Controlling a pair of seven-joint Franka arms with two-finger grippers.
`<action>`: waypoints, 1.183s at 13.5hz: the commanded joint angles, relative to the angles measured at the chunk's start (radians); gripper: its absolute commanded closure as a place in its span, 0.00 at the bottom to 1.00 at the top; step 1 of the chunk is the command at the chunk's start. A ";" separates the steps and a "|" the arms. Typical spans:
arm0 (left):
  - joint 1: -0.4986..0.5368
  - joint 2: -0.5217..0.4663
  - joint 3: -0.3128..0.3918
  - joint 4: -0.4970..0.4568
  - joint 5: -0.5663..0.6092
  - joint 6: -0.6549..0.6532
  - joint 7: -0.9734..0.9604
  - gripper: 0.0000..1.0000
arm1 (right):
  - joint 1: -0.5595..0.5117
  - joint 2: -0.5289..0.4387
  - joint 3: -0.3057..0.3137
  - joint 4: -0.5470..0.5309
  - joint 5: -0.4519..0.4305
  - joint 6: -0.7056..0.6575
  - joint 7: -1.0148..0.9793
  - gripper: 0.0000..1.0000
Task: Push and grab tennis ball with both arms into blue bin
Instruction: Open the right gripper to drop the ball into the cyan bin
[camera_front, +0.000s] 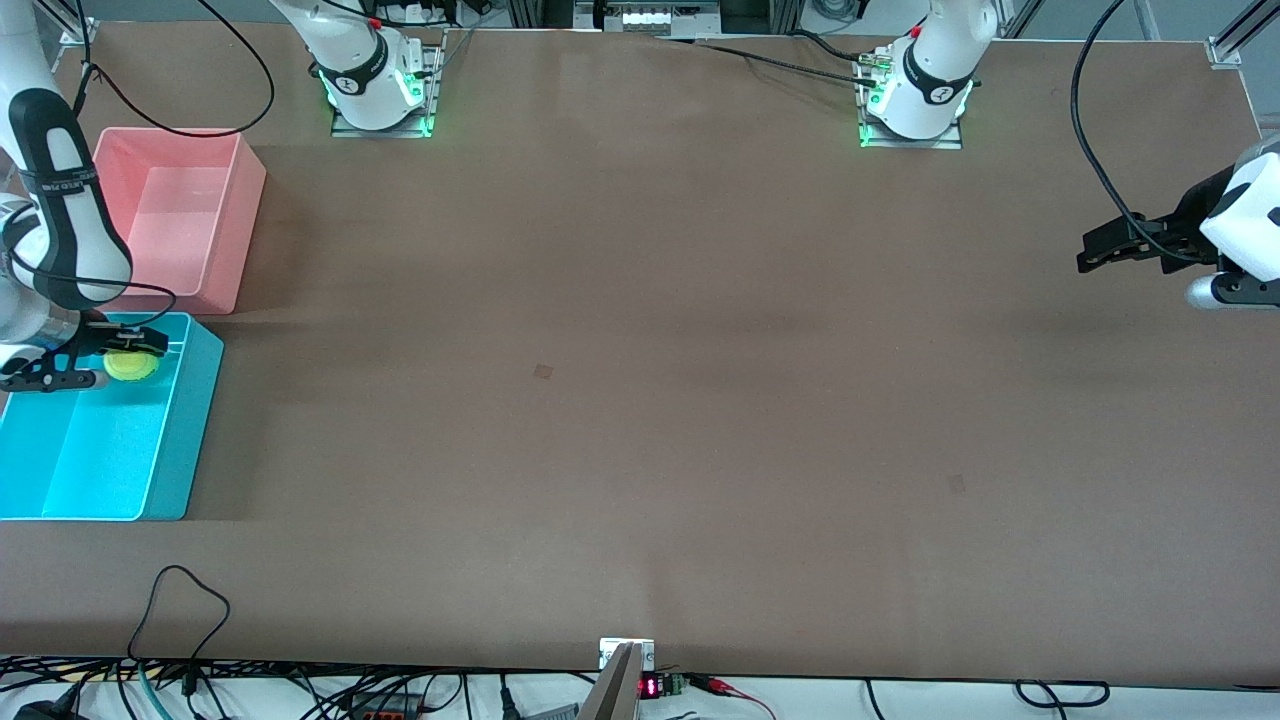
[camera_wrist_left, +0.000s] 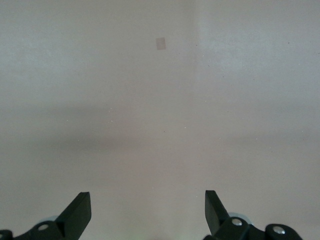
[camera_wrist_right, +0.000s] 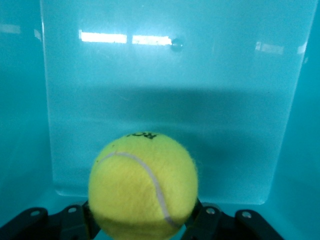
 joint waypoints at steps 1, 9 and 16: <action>0.005 -0.010 0.001 0.010 -0.009 -0.020 -0.010 0.00 | -0.020 0.021 0.026 0.014 0.004 -0.003 0.006 0.59; 0.008 -0.010 0.001 0.010 -0.009 -0.020 -0.009 0.00 | -0.022 -0.029 0.048 0.018 0.031 -0.013 0.000 0.00; 0.008 -0.009 0.001 0.010 -0.009 -0.020 -0.004 0.00 | 0.000 -0.336 0.112 0.021 0.032 -0.211 0.003 0.00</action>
